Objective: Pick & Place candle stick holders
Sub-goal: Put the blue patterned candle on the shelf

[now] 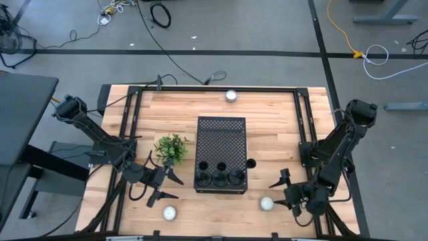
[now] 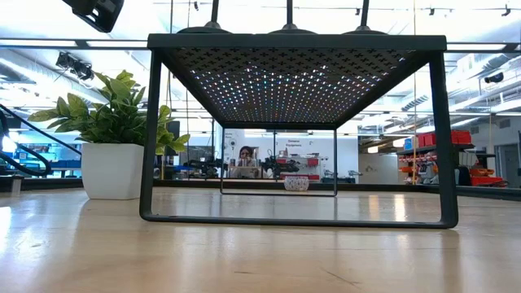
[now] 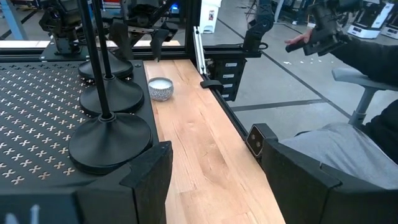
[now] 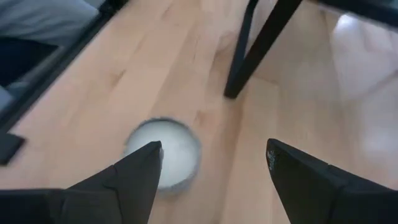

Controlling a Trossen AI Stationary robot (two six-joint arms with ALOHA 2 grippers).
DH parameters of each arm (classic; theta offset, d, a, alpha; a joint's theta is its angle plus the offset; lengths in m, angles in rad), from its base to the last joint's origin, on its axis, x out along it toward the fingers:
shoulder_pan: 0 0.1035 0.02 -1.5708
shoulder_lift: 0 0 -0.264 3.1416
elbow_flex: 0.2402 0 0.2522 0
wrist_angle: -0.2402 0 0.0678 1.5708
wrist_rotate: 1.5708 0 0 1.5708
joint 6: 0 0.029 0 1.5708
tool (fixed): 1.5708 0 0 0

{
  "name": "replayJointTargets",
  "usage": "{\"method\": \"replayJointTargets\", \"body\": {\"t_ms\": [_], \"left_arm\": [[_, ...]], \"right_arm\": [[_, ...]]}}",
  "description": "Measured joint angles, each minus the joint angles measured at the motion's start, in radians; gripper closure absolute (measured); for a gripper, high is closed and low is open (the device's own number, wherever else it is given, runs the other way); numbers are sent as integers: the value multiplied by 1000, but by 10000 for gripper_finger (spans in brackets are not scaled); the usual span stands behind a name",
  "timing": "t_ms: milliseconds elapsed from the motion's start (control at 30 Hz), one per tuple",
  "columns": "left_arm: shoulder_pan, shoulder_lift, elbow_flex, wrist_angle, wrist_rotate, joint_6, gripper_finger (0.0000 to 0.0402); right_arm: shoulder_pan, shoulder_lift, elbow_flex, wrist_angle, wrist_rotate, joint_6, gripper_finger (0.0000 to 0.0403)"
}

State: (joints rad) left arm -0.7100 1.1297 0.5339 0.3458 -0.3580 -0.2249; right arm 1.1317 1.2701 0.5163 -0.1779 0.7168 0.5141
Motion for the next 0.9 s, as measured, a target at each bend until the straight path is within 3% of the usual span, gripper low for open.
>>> {"method": "replayJointTargets", "body": {"t_ms": [133,367,900], "left_arm": [[0,0,0,0,0,0,154],[0,0,0,0,0,0,154],[0,0,0,0,0,0,154]], "right_arm": [[50,0,-99,148,8,93,116],[68,0,-283,575,35,-26,116],[68,0,-371,629,-9,-28,116]]}}
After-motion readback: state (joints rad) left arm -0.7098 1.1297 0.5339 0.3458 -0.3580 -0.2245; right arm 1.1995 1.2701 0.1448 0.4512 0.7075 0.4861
